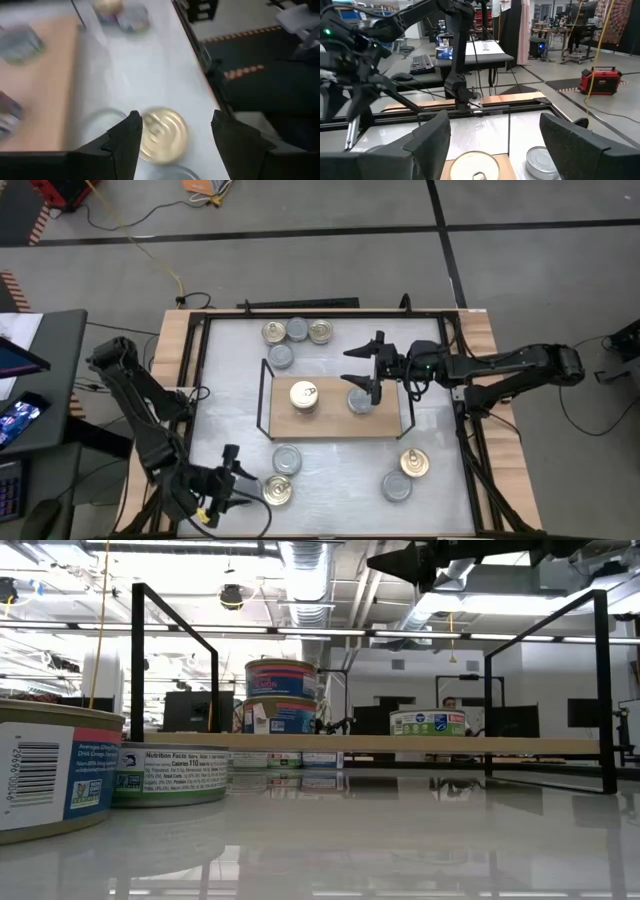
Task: Stack canned seafood by type on shelf
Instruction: Stack the green tuna can on top of the green tuna can on the shelf
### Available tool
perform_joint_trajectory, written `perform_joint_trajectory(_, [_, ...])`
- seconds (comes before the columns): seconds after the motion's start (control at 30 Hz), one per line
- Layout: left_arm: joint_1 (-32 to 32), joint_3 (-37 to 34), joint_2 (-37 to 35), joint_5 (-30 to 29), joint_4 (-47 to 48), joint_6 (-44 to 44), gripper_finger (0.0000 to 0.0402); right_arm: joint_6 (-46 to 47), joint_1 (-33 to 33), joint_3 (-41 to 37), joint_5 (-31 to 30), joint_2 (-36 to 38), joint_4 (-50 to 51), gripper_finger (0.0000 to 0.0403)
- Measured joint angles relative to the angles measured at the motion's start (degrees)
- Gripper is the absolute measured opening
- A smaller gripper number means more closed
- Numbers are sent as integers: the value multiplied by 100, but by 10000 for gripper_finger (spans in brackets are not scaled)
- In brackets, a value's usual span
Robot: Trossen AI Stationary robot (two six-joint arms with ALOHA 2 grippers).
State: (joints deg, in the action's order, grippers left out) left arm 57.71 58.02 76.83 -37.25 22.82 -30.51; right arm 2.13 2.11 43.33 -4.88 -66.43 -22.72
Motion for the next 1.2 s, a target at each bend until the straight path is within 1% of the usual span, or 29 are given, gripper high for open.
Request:
perform_joint_trajectory(0.07, [0, 1, 111, 241, 186, -465, 228, 7, -21, 0, -1, 0, -6, 329])
perform_joint_trajectory(0.17, [-6, 1, 236, 576, 761, -1454, 228, 80, -24, 0, -1, 0, -2, 329])
perform_joint_trajectory(0.33, [-115, -7, 493, 801, 2101, -3333, 226, 87, -60, 0, -1, 0, -1, 329])
perform_joint_trajectory(0.4, [-184, -10, 616, 927, 2425, -3735, 219, 83, -62, 0, 1, 0, -6, 329])
perform_joint_trajectory(0.53, [-403, -11, 818, 1321, 2371, -3750, 196, 42, -60, 0, 6, 0, -6, 329])
perform_joint_trajectory(0.7, [-721, -13, 1008, 1592, 2226, -3469, 164, 9, -13, 2, 6, 0, -8, 329])
perform_joint_trajectory(0.83, [-863, -15, 1055, 1614, 2203, -2999, 142, -50, -9, 2, 6, 0, -6, 329])
perform_joint_trajectory(0.93, [-931, -28, 1002, 1599, 2002, -2616, 131, -54, -9, 2, 5, 0, -7, 329])
perform_joint_trajectory(1.0, [-980, -182, 887, 1597, 1611, -2377, 127, -66, -9, 2, 6, 0, -8, 329])
perform_joint_trajectory(1.07, [-1021, -483, 733, 1624, 1091, -2216, 124, -66, -9, 2, 6, 0, -8, 329])
perform_joint_trajectory(1.2, [-1082, -1144, 266, 1753, 336, -2189, 123, -66, -12, 2, 6, 0, -6, 329])
